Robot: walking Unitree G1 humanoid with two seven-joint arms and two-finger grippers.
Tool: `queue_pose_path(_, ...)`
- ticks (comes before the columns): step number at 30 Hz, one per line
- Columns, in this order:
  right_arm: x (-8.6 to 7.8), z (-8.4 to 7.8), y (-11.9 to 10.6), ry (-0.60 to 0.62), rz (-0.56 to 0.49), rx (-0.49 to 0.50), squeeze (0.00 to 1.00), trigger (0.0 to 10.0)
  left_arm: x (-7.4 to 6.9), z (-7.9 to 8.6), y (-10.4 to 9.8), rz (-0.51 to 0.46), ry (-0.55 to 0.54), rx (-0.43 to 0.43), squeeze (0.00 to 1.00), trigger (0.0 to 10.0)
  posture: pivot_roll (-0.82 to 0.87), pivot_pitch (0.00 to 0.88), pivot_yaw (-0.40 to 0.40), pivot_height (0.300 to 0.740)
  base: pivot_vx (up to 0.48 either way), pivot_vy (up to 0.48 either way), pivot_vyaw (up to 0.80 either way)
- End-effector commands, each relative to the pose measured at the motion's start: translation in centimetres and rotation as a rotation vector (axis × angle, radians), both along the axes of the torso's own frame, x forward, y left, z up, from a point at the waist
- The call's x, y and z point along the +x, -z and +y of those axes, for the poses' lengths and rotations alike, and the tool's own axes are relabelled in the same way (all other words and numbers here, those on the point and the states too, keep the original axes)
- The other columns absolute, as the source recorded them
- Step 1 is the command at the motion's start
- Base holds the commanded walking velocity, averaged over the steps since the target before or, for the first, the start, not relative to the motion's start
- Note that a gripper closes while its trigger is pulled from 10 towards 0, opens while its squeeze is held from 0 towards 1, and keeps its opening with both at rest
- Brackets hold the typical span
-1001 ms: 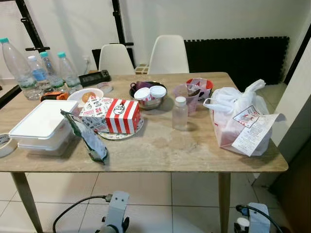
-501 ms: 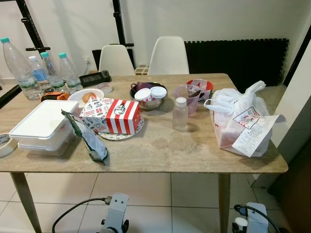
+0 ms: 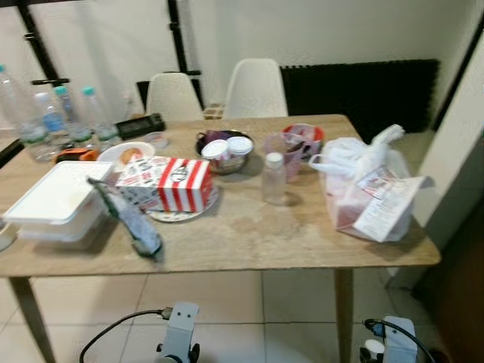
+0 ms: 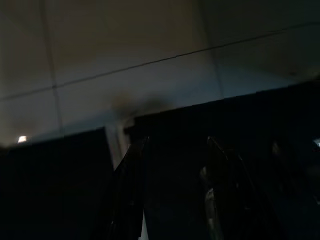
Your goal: Restocking fridge
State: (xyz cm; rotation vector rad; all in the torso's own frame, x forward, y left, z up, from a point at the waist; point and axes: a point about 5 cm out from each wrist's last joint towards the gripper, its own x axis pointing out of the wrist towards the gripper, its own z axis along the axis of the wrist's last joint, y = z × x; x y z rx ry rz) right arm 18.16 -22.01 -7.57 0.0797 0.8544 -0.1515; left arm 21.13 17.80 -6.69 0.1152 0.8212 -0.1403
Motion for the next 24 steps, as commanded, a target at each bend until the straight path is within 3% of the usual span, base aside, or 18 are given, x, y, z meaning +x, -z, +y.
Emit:
queue_pose_path(1,-0.3,-0.2,0.2,0.011,0.019,0.004,0.00,10.0,0.4,-0.1,-0.2,-0.011,-0.002,-0.006,0.00,10.0,-0.06,0.026,0.010,0.726,0.000,0.000,-0.80)
queue_pose_path(24,-0.7,-0.4,0.4,0.018,0.042,0.027,0.00,10.0,-0.5,0.5,0.3,0.031,0.021,0.022,0.00,10.0,-0.06,0.023,0.022,0.726,0.000,0.000,-0.80)
